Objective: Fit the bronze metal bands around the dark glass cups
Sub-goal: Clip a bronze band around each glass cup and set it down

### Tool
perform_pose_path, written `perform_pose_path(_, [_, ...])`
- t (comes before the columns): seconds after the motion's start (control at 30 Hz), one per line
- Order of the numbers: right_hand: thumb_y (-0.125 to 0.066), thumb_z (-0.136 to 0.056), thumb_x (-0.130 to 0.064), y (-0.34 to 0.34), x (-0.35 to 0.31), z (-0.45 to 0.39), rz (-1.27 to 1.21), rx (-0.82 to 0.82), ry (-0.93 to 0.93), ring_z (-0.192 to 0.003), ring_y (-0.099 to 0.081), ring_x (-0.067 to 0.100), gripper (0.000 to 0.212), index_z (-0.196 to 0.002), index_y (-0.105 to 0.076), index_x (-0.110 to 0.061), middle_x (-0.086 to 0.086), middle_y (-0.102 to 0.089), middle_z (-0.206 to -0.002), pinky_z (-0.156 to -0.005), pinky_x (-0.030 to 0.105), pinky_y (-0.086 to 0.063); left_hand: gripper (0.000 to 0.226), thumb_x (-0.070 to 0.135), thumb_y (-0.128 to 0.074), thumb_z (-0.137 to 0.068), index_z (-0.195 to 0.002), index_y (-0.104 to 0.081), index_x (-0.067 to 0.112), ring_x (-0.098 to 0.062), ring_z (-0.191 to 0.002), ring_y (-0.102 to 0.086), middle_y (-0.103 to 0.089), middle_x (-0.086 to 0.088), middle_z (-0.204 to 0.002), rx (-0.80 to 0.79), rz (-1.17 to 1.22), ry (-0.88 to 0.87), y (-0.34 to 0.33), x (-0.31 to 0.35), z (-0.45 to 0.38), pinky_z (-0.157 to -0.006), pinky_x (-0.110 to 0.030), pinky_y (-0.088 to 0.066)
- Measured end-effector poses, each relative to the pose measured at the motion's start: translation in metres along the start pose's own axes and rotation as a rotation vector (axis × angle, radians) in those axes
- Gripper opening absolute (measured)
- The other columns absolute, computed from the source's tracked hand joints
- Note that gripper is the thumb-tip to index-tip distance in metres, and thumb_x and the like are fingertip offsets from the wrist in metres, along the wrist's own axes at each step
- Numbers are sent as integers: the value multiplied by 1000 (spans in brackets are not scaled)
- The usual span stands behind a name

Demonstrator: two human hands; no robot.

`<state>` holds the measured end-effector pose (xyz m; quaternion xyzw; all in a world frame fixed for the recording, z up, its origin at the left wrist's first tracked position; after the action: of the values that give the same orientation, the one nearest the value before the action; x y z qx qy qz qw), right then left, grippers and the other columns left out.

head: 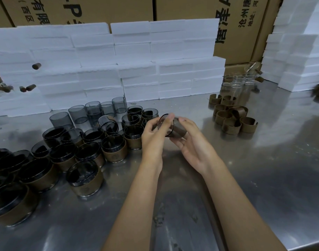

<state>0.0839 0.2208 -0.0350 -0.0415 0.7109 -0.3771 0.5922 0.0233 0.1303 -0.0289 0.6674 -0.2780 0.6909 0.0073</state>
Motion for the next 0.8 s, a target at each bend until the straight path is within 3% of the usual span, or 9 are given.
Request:
perform_pose_path(0.07, [-65, -98, -24, -1, 0, 1, 22, 7, 8, -105, -64, 23, 26, -122, -57, -17, 12, -65, -118, -88, 31, -53, 49, 40, -83, -81, -113, -70, 6, -28, -111, -69, -75, -14, -111, 19, 29, 16, 3, -2, -2, -109, -43, -48])
perform_pose_path(0.13, [-71, -90, -34, -1, 0, 2, 62, 19, 20, -102, -64, 22, 37, -120, -57, -18, 9, -66, -114, -81, 29, -51, 21, 31, -71, -94, -102, -71, 11, -22, -102, -66, -72, -8, -102, 23, 44, 34, 3, -5, -4, -104, -38, -48])
perform_pose_path(0.2, [-73, -81, -46, -1, 0, 2, 145, 52, 18, -90, -66, 18, 51, -121, -59, -17, 4, -70, -103, -73, 28, -49, 12, 19, -60, -103, -98, -69, 15, -20, -99, -63, -69, -6, -100, 27, 38, 61, 1, -9, -7, -97, -35, -49])
perform_pose_path(0.3, [-71, -85, -53, -1, 1, 0, 191, 118, 17, -68, -59, 15, 50, -118, -63, -15, 4, -71, -91, -63, 27, -48, 20, 7, -47, -105, -107, -65, 17, -20, -89, -65, -70, -8, -99, 0, 63, 120, -4, -15, -8, -81, -31, -54])
perform_pose_path(0.4, [-70, -83, -59, -2, 2, -2, 149, 152, 19, -67, -60, 15, 55, -115, -69, -14, 8, -73, -92, -57, 24, -48, 26, 5, -42, -105, -108, -64, 18, -15, -74, -67, -69, -5, -90, -10, 79, 139, -5, -18, -9, -64, -26, -53])
perform_pose_path(0.57, [-66, -91, -58, 1, 3, -2, 205, 261, 90, -58, -56, 10, 46, -111, -71, -18, 3, -71, -84, -52, 22, -43, 27, 30, -48, -106, -105, -70, 14, -8, -86, -71, -77, 7, -89, -99, 111, 109, -8, -15, -8, -71, -27, -55])
perform_pose_path(0.7, [-70, -89, -56, 3, 1, 1, 371, 340, 211, -55, -60, -4, 38, -105, -71, -21, -19, -68, -67, -50, 13, -44, 37, 29, -55, -104, -125, -65, 0, -23, -98, -72, -74, -18, -115, -155, 41, 111, -17, -20, -2, -66, -25, -55])
perform_pose_path(0.8, [-75, -91, -40, 2, 1, 3, 288, 303, 199, -62, -65, -1, 29, -110, -71, -19, -11, -74, -79, -50, 13, -46, 34, 25, -53, -106, -140, -53, 17, -20, -99, -71, -76, -8, -110, -151, 65, 103, -17, -22, -1, -70, -26, -57])
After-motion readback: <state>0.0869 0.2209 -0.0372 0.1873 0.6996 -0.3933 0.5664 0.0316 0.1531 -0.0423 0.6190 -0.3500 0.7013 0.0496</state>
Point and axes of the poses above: each hand's wrist, its own z-axis away from the middle knuckle, its own y-axis out of the back of the hand, x = y × z, the point moved 2 cm from there along -z, towards the middle knuckle
